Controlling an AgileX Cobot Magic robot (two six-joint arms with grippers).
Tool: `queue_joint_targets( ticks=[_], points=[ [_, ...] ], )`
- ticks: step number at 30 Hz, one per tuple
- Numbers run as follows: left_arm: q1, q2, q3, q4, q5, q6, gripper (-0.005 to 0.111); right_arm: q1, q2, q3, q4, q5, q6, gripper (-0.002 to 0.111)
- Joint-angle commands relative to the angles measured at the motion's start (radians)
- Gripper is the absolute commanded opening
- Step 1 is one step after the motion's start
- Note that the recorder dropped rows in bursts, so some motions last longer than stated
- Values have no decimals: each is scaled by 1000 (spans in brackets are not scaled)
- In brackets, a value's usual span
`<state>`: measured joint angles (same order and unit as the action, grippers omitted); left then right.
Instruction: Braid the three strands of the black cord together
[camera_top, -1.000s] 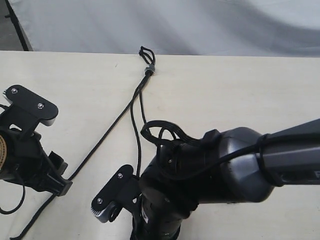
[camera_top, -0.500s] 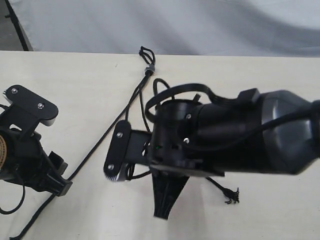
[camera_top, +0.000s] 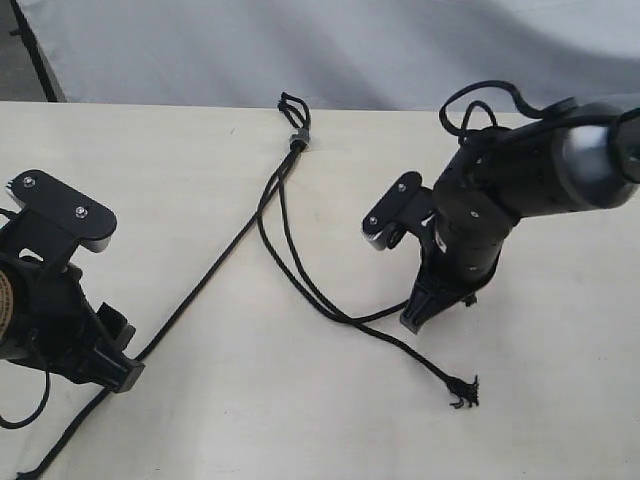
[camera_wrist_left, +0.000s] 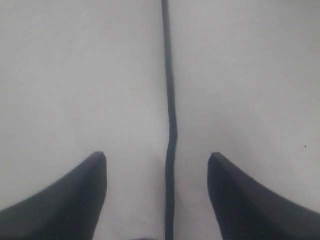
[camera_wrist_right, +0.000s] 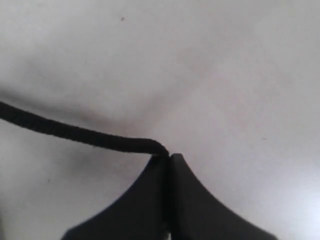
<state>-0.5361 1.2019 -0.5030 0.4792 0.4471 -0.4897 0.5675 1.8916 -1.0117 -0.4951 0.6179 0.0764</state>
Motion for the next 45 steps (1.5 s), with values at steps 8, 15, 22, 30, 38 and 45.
queue_joint_targets(
  ticks=[8, 15, 22, 30, 38, 45],
  points=[
    [2, -8, 6, -13, 7, -3, 57, 119, 56, 39, 403, 66, -355, 0],
    [2, -8, 6, -13, 7, -3, 57, 373, 18, 37, 756, 210, -715, 0],
    [2, -8, 6, -13, 7, -3, 57, 505, -144, -11, 479, 188, -470, 0],
    [2, -8, 6, -13, 7, -3, 57, 388, -269, -11, 376, 172, -387, 0],
    [2, -8, 6, -13, 7, -3, 57, 134, -256, 67, 380, 99, -385, 0],
    [2, -8, 6, -13, 7, -3, 57, -19, -256, 251, 485, -68, -381, 0]
  ],
)
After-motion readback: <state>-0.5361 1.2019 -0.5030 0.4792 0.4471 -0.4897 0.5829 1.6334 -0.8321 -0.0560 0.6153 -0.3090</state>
